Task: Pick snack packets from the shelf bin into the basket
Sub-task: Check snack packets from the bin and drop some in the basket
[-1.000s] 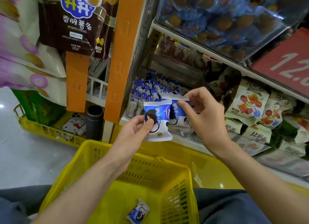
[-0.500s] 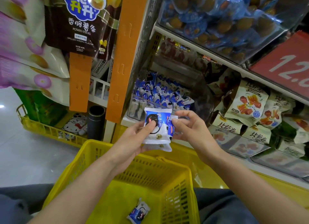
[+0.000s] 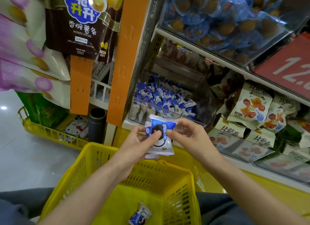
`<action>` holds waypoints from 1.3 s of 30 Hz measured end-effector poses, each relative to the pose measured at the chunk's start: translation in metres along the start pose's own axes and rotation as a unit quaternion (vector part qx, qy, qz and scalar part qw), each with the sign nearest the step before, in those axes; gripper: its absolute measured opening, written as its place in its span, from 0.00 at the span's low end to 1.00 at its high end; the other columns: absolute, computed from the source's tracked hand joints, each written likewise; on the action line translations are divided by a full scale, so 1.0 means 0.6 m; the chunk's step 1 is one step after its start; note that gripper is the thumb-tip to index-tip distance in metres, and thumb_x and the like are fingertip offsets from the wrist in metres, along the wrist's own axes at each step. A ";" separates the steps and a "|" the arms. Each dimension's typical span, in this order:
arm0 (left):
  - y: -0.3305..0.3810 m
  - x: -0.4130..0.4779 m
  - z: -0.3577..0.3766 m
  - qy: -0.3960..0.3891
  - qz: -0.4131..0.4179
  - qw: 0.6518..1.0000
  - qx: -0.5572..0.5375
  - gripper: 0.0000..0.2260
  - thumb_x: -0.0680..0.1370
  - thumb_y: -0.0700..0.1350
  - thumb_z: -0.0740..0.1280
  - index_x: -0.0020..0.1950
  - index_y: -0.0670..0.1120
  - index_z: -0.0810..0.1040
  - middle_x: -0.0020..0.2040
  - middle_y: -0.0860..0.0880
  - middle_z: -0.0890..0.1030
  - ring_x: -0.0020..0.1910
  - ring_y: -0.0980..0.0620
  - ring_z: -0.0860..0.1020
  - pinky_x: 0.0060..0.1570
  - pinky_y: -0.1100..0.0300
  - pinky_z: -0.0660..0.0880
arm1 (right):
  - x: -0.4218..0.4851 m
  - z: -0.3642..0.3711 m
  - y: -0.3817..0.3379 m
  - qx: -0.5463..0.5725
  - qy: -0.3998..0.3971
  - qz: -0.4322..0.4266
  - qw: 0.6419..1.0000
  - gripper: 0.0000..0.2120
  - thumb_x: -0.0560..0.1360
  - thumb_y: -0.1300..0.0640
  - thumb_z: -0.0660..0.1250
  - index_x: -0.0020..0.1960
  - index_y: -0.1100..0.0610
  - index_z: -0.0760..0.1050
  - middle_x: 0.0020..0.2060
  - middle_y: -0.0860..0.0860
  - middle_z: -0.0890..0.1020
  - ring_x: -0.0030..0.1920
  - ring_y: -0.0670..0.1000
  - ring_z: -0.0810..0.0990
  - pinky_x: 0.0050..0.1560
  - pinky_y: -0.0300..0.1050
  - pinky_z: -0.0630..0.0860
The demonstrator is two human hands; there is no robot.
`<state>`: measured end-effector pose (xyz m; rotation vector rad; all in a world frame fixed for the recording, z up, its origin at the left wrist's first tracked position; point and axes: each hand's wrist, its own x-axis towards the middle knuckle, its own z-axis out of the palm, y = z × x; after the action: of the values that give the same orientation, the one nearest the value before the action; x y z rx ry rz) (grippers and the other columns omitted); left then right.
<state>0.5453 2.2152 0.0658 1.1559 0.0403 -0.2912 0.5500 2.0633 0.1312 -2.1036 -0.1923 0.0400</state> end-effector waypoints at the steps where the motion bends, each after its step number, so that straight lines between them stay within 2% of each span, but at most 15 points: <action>1: 0.001 0.000 0.002 0.004 0.003 1.000 0.002 0.29 0.62 0.55 0.71 0.59 0.46 0.70 0.45 0.48 0.84 0.40 0.53 0.83 0.38 0.54 0.80 | 0.000 0.001 0.000 -0.019 0.013 -0.014 1.000 0.05 0.72 0.58 0.70 0.47 0.50 0.78 0.39 0.41 0.83 0.42 0.38 0.81 0.42 0.29 0.75; 5: 0.007 0.000 0.001 0.024 0.007 1.000 0.013 0.26 0.68 0.60 0.66 0.60 0.45 0.72 0.50 0.46 0.82 0.52 0.48 0.80 0.58 0.44 0.74 | 0.002 0.003 -0.007 0.039 0.036 -0.031 0.998 0.05 0.72 0.61 0.70 0.48 0.57 0.77 0.41 0.51 0.84 0.42 0.45 0.82 0.42 0.36 0.79; 7: 0.014 0.000 -0.002 0.021 -0.002 1.000 0.000 0.20 0.75 0.58 0.60 0.60 0.46 0.74 0.54 0.40 0.80 0.52 0.48 0.79 0.57 0.48 0.75 | 0.015 -0.009 -0.016 0.071 0.068 -0.016 0.995 0.04 0.72 0.60 0.70 0.46 0.55 0.76 0.39 0.49 0.84 0.39 0.45 0.82 0.37 0.36 0.78; 9: 0.015 0.004 -0.007 0.033 -0.001 0.999 -0.012 0.15 0.79 0.53 0.59 0.61 0.47 0.74 0.53 0.42 0.81 0.48 0.50 0.81 0.50 0.51 0.78 | 0.044 -0.034 -0.025 0.093 0.135 -0.017 0.986 0.05 0.72 0.59 0.69 0.47 0.55 0.75 0.38 0.48 0.83 0.36 0.45 0.82 0.35 0.37 0.78; 12: 0.013 0.008 -0.010 0.049 0.009 0.998 0.025 0.08 0.79 0.48 0.60 0.57 0.50 0.73 0.53 0.43 0.81 0.50 0.48 0.79 0.58 0.42 0.73 | 0.103 -0.075 -0.029 -0.053 0.214 -0.048 0.974 0.11 0.73 0.57 0.69 0.54 0.57 0.74 0.44 0.49 0.80 0.41 0.45 0.80 0.40 0.37 0.79; 14: 0.013 0.008 -0.008 0.049 0.018 0.998 0.046 0.07 0.79 0.49 0.60 0.56 0.51 0.73 0.51 0.42 0.80 0.48 0.51 0.78 0.57 0.46 0.75 | 0.140 -0.088 -0.020 -0.161 0.194 -0.021 0.967 0.14 0.73 0.56 0.69 0.57 0.58 0.75 0.45 0.50 0.80 0.41 0.45 0.79 0.42 0.38 0.78; 15: 0.012 0.008 -0.008 0.051 0.025 0.997 0.053 0.07 0.79 0.50 0.60 0.56 0.51 0.73 0.47 0.44 0.80 0.45 0.54 0.78 0.50 0.54 0.77 | 0.155 -0.091 -0.013 -0.197 0.171 0.012 0.965 0.16 0.73 0.56 0.70 0.58 0.59 0.75 0.45 0.50 0.79 0.41 0.45 0.79 0.42 0.37 0.77; 17: 0.010 0.010 -0.009 0.059 0.040 0.995 0.066 0.06 0.79 0.50 0.60 0.54 0.52 0.73 0.40 0.51 0.79 0.38 0.60 0.78 0.33 0.70 0.73 | 0.177 -0.093 0.001 -0.259 0.116 0.086 0.955 0.18 0.72 0.55 0.71 0.59 0.61 0.75 0.45 0.52 0.79 0.42 0.49 0.79 0.45 0.41 0.78; 19: 0.011 0.011 -0.009 0.069 0.055 0.994 0.070 0.04 0.79 0.48 0.60 0.51 0.52 0.73 0.37 0.54 0.79 0.33 0.64 0.77 0.27 0.74 0.69 | 0.192 -0.090 0.014 -0.317 0.057 0.121 0.939 0.15 0.72 0.55 0.70 0.55 0.61 0.76 0.44 0.55 0.80 0.42 0.52 0.81 0.47 0.45 0.79; 22: 0.013 0.013 -0.007 0.076 0.070 0.992 0.069 0.04 0.80 0.46 0.60 0.50 0.49 0.73 0.35 0.54 0.78 0.29 0.67 0.77 0.26 0.76 0.68 | 0.209 -0.084 0.028 -0.346 -0.007 0.138 0.928 0.07 0.73 0.55 0.70 0.46 0.59 0.77 0.37 0.53 0.79 0.35 0.49 0.79 0.36 0.39 0.77; 26: 0.015 0.014 -0.006 0.075 0.070 0.992 0.072 0.03 0.80 0.46 0.60 0.49 0.51 0.72 0.43 0.52 0.80 0.34 0.67 0.79 0.29 0.75 0.71 | 0.230 -0.080 0.037 -0.331 -0.037 0.162 0.929 0.07 0.73 0.56 0.69 0.40 0.57 0.74 0.33 0.51 0.77 0.31 0.46 0.77 0.24 0.32 0.74; 28: 0.016 0.013 -0.006 0.074 0.069 0.992 0.075 0.03 0.80 0.46 0.60 0.48 0.52 0.72 0.44 0.52 0.80 0.34 0.67 0.79 0.29 0.75 0.71 | 0.235 -0.084 0.040 -0.341 -0.050 0.175 0.922 0.09 0.73 0.56 0.70 0.37 0.57 0.72 0.33 0.52 0.78 0.31 0.47 0.78 0.27 0.34 0.77; 30: 0.018 0.012 -0.005 0.075 0.070 0.992 0.074 0.04 0.80 0.46 0.60 0.47 0.53 0.71 0.44 0.52 0.80 0.34 0.68 0.79 0.28 0.75 0.71 | 0.238 -0.090 0.043 -0.355 -0.071 0.185 0.914 0.10 0.72 0.55 0.70 0.37 0.57 0.72 0.33 0.53 0.78 0.33 0.49 0.79 0.35 0.39 0.80; 35: 0.022 0.010 -0.005 0.083 0.071 0.992 0.068 0.05 0.80 0.46 0.60 0.46 0.54 0.71 0.45 0.53 0.80 0.35 0.66 0.79 0.29 0.75 0.71 | 0.246 -0.085 0.050 -0.361 -0.112 0.188 0.906 0.06 0.73 0.55 0.69 0.44 0.58 0.77 0.35 0.53 0.78 0.35 0.49 0.78 0.39 0.40 0.80; 39: 0.024 0.009 -0.006 0.087 0.075 0.991 0.062 0.05 0.80 0.46 0.60 0.46 0.54 0.71 0.46 0.53 0.80 0.35 0.67 0.79 0.30 0.76 0.71 | 0.253 -0.062 0.072 -0.366 -0.064 0.147 0.917 0.09 0.72 0.55 0.69 0.44 0.61 0.79 0.36 0.55 0.74 0.37 0.52 0.73 0.44 0.50 0.77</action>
<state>0.5548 2.2225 0.0761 1.2984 0.0902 -0.0598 0.7089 2.0331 0.1207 -2.8678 0.0504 0.3326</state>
